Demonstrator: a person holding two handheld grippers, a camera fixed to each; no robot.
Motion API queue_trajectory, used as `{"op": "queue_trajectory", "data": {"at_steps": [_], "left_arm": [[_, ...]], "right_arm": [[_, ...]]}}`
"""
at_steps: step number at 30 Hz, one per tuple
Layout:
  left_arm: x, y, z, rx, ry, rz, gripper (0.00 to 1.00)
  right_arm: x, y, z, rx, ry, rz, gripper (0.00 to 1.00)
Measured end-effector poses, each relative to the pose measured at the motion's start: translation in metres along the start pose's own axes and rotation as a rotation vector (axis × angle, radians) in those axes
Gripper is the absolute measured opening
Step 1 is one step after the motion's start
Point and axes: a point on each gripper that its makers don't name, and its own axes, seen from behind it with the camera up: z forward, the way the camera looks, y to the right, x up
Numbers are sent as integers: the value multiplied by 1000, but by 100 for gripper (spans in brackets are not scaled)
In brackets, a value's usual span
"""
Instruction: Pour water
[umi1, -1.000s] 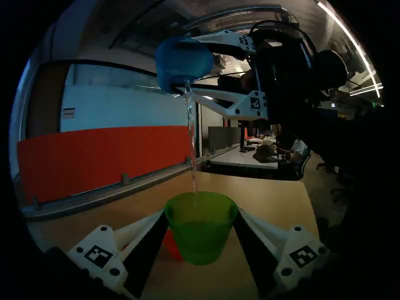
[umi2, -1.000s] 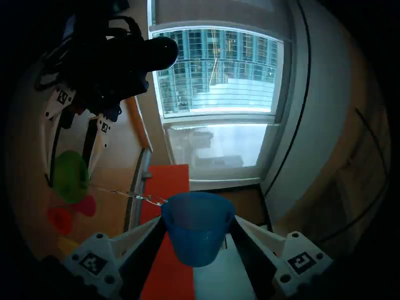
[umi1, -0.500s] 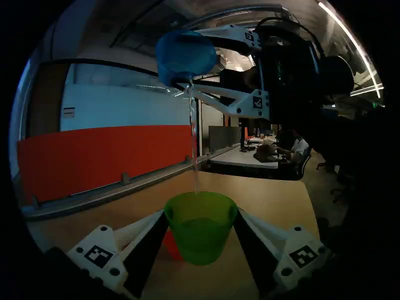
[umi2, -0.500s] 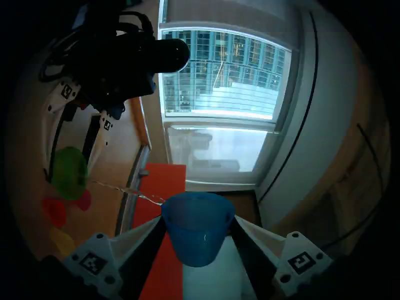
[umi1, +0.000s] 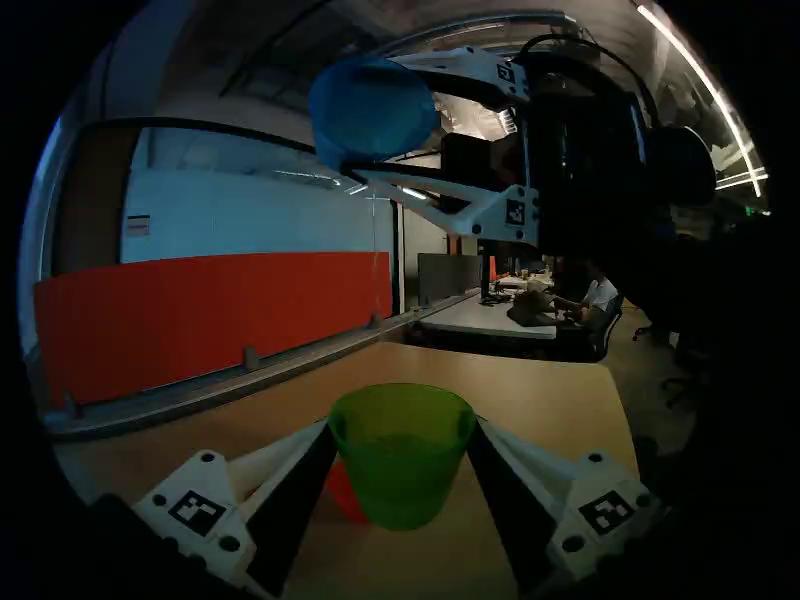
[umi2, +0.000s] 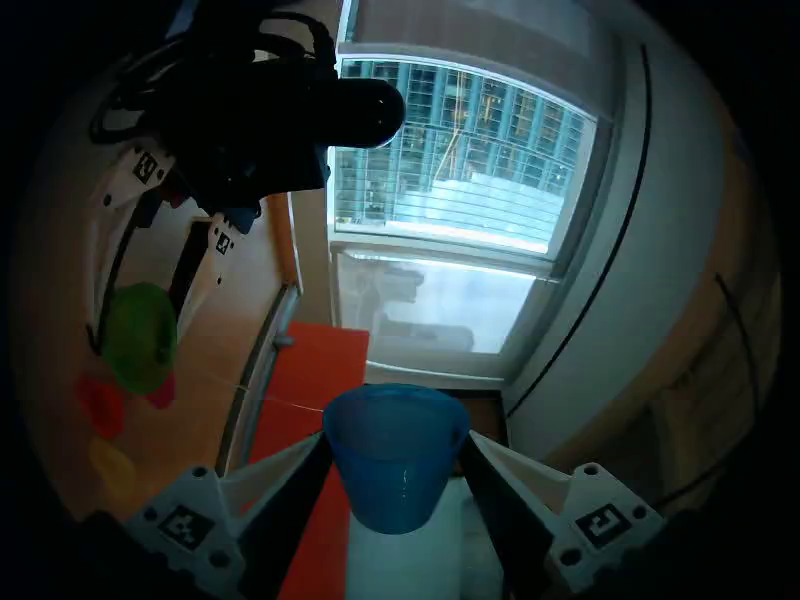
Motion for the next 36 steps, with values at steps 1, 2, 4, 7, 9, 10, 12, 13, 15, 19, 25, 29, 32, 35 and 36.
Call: {"op": "queue_trajectory", "data": {"at_steps": [1, 2, 4, 7, 9, 10, 12, 13, 15, 19, 25, 29, 32, 35, 36], "left_arm": [[0, 0, 0, 0, 0, 0, 86], [1, 0, 0, 0, 1, 1, 86], [2, 1, 0, 0, 2, 1, 87], [4, 1, 0, 0, 4, 3, 86], [5, 1, 0, -1, 6, 4, 86], [5, 1, 0, -1, 6, 4, 87], [5, 1, 0, -1, 6, 5, 86], [5, 0, -1, 0, 6, 6, 86], [5, 0, -1, 2, 5, 8, 86], [6, -1, -1, 3, 6, 10, 86], [6, -1, -1, 7, 7, 14, 86], [6, -1, -1, 8, 7, 18, 86], [6, -2, -1, 10, 8, 18, 86], [7, -2, -1, 12, 9, 18, 86], [8, -2, -1, 13, 9, 19, 86]], "right_arm": [[0, 0, 0, 0, 1, 1, 89], [0, 0, 0, 0, 1, 2, 89], [0, 0, 0, 0, 2, 9, 89], [0, 1, 0, -1, 5, 36, 89], [-1, 1, -1, 0, 8, 64, 89], [-2, 1, -1, 1, 9, 87, 89], [-5, 0, -1, 5, 10, 131, 89], [-6, 0, -1, 8, 12, 161, 89], [-8, 0, -2, 15, 14, 215, 89], [-9, -3, -4, 30, 27, 333, 89], [-10, -5, -5, 46, 35, 513, 89], [-8, -6, -8, 53, 44, 648, 89], [-4, -10, -11, 69, 49, 743, 89], [0, -14, -14, 86, 54, 832, 89], [2, -15, -15, 91, 55, 860, 89]]}}
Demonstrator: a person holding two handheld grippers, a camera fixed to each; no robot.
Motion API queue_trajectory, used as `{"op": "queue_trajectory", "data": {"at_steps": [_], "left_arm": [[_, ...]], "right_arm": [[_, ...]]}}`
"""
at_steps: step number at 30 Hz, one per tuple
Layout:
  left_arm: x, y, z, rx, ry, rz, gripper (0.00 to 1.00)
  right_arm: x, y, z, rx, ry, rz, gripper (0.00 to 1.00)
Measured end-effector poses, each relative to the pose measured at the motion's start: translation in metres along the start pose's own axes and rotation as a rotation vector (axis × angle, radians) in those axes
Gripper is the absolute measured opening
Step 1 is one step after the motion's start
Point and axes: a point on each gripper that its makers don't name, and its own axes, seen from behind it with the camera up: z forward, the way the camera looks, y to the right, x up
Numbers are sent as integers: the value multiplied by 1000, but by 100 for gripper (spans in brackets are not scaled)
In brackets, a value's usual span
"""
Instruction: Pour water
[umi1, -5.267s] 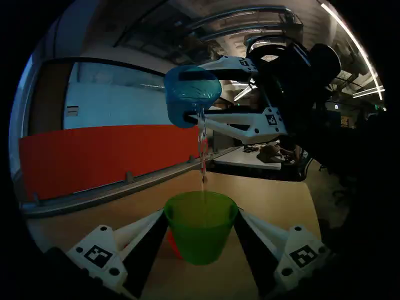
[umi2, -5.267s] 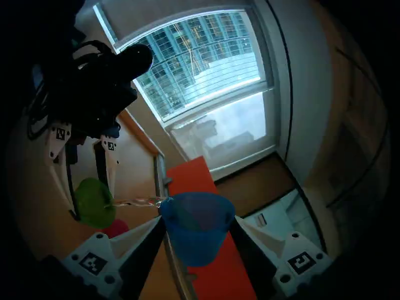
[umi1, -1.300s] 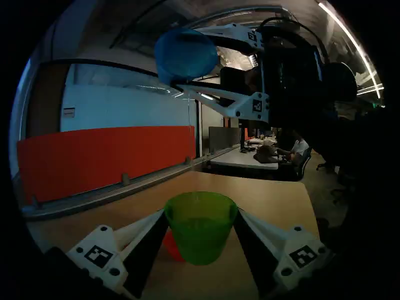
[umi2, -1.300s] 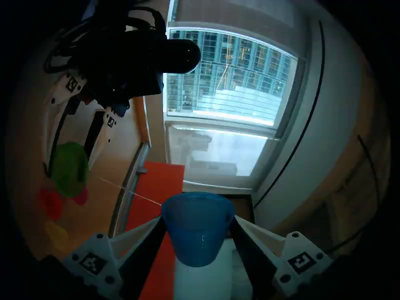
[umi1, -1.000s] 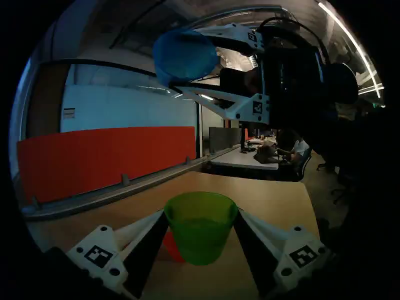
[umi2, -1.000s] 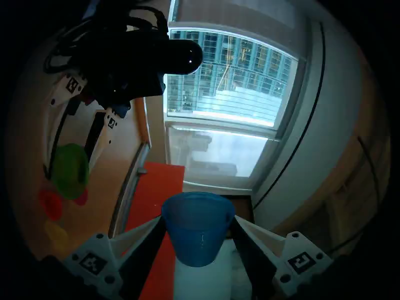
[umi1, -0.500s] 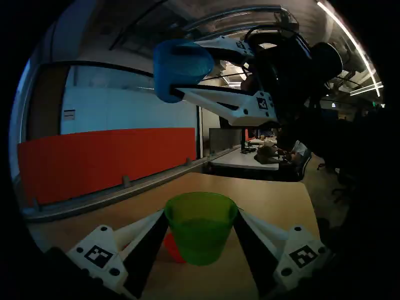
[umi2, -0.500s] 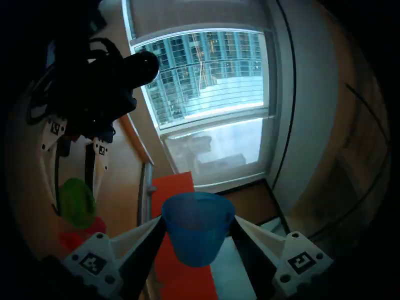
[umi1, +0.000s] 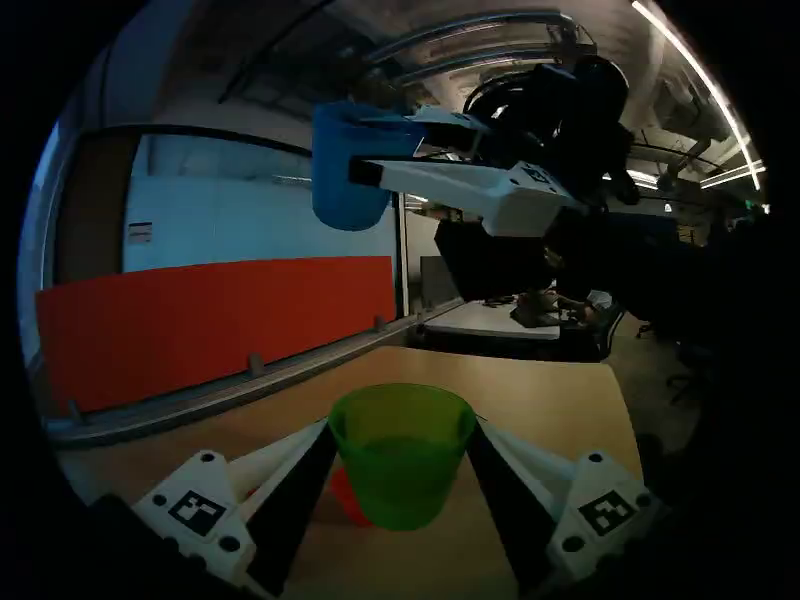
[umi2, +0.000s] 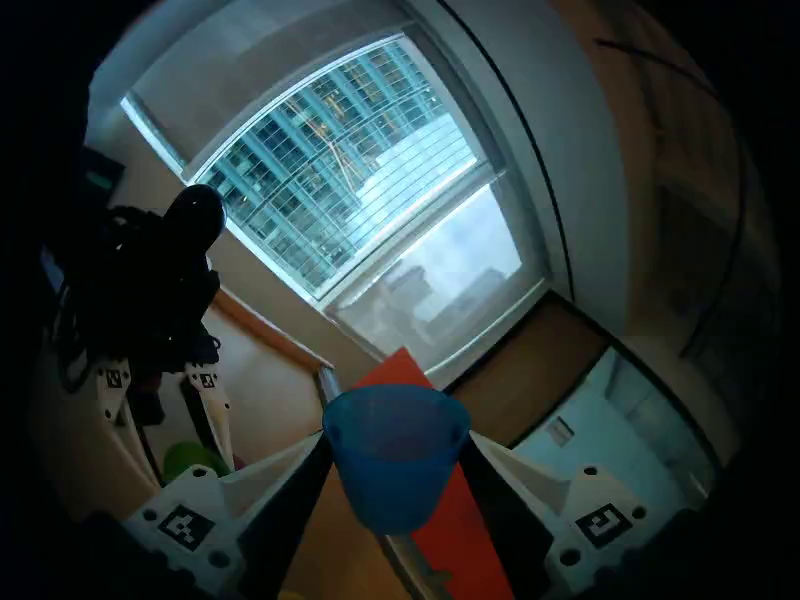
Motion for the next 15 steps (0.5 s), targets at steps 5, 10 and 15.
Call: {"op": "queue_trajectory", "data": {"at_steps": [5, 10, 15], "left_arm": [[1, 1, 0, -1, 1, 3, 86], [2, 2, -1, 1, 1, 8, 87], [3, 1, -1, 3, 3, 9, 86]], "right_arm": [[-1, -8, -3, 24, 0, 147, 89], [1, -14, -3, 52, 0, 308, 89], [10, -16, -3, 71, 24, 465, 89]]}}
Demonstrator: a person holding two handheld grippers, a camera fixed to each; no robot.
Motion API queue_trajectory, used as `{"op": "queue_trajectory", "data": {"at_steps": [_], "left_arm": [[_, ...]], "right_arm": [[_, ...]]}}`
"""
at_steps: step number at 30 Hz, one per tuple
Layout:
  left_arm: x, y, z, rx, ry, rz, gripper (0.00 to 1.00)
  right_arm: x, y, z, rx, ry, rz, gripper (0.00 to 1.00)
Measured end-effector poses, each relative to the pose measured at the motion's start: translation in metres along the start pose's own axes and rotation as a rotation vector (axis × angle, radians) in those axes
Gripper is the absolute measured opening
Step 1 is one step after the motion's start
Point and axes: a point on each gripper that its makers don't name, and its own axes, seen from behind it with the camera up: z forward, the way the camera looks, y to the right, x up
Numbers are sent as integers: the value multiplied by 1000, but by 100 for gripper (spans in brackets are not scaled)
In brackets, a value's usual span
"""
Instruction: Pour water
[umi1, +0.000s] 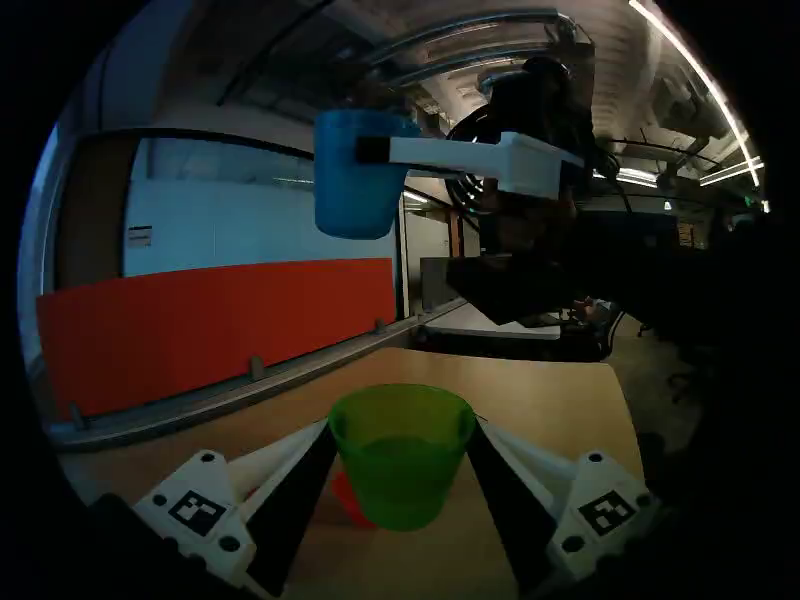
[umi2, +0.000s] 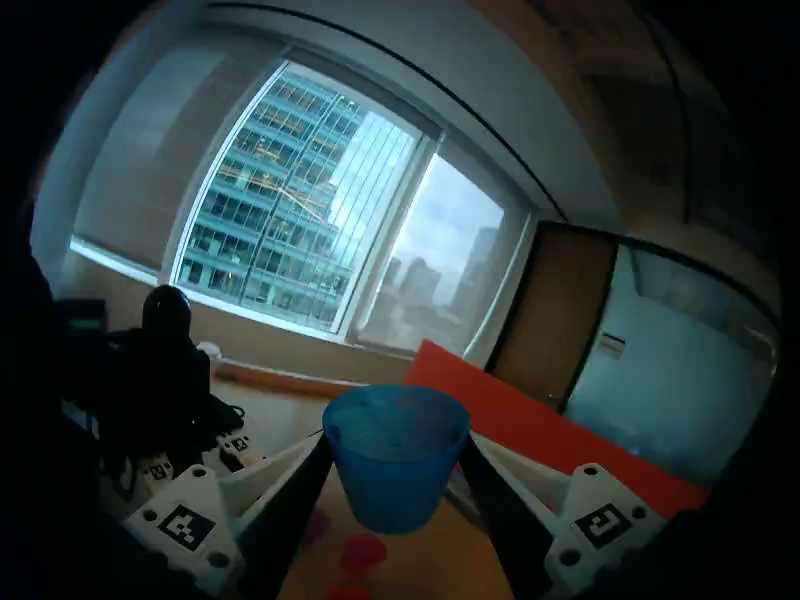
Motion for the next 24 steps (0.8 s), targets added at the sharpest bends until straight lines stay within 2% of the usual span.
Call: {"op": "queue_trajectory", "data": {"at_steps": [5, 9, 15, 24], "left_arm": [[1, -2, 1, 8, -1, 6, 86], [1, -2, 0, 11, -2, 8, 86], [1, -5, -1, 21, -6, 12, 86], [-6, -17, -9, 56, -16, 3, 86]], "right_arm": [[9, -10, -1, 50, 20, 151, 89], [9, -12, -2, 63, 20, 214, 89], [0, -12, -3, 59, 3, 217, 89], [-14, -4, -15, 30, -22, 209, 89]]}}
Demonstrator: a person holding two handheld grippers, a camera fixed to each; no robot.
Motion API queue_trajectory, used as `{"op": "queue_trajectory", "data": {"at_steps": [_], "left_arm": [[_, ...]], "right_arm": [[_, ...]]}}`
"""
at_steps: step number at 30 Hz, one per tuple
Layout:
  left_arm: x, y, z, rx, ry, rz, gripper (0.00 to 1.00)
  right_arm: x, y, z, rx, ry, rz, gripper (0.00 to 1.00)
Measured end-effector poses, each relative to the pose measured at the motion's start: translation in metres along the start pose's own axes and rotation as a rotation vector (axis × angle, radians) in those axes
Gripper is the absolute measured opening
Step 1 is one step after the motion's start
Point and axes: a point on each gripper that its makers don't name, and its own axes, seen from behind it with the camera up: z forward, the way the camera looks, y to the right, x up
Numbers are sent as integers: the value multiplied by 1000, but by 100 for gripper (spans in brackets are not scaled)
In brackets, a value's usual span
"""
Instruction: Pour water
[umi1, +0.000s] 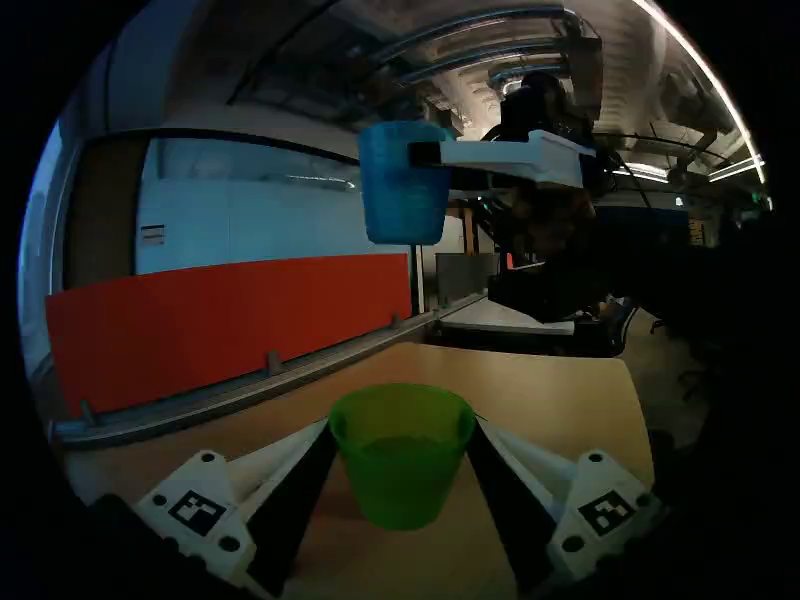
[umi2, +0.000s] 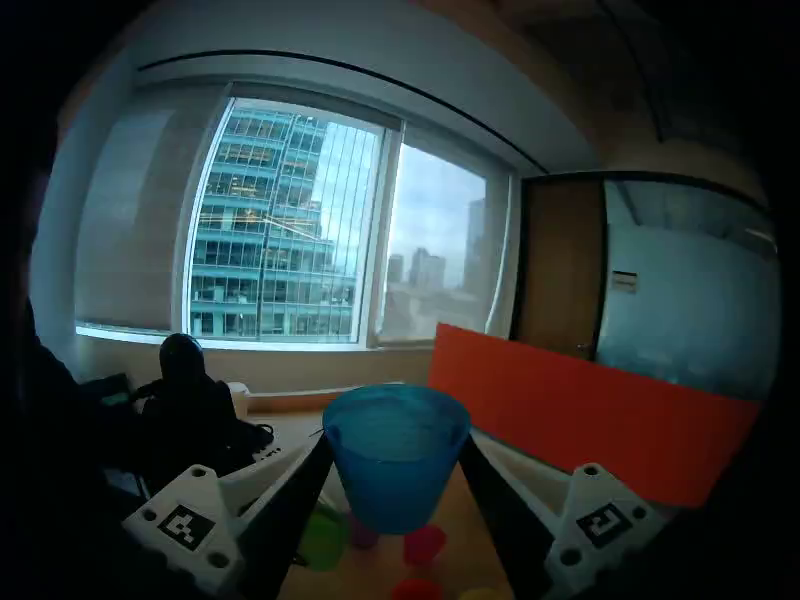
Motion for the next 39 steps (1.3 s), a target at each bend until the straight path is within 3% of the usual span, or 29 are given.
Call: {"op": "queue_trajectory", "data": {"at_steps": [21, 39], "left_arm": [[-9, -27, -22, 68, -23, -17, 86], [-16, -23, -20, 52, -59, -12, 86]], "right_arm": [[-20, 45, -50, -121, -18, 13, 90], [-39, 60, -62, -143, -41, 39, 90]]}}
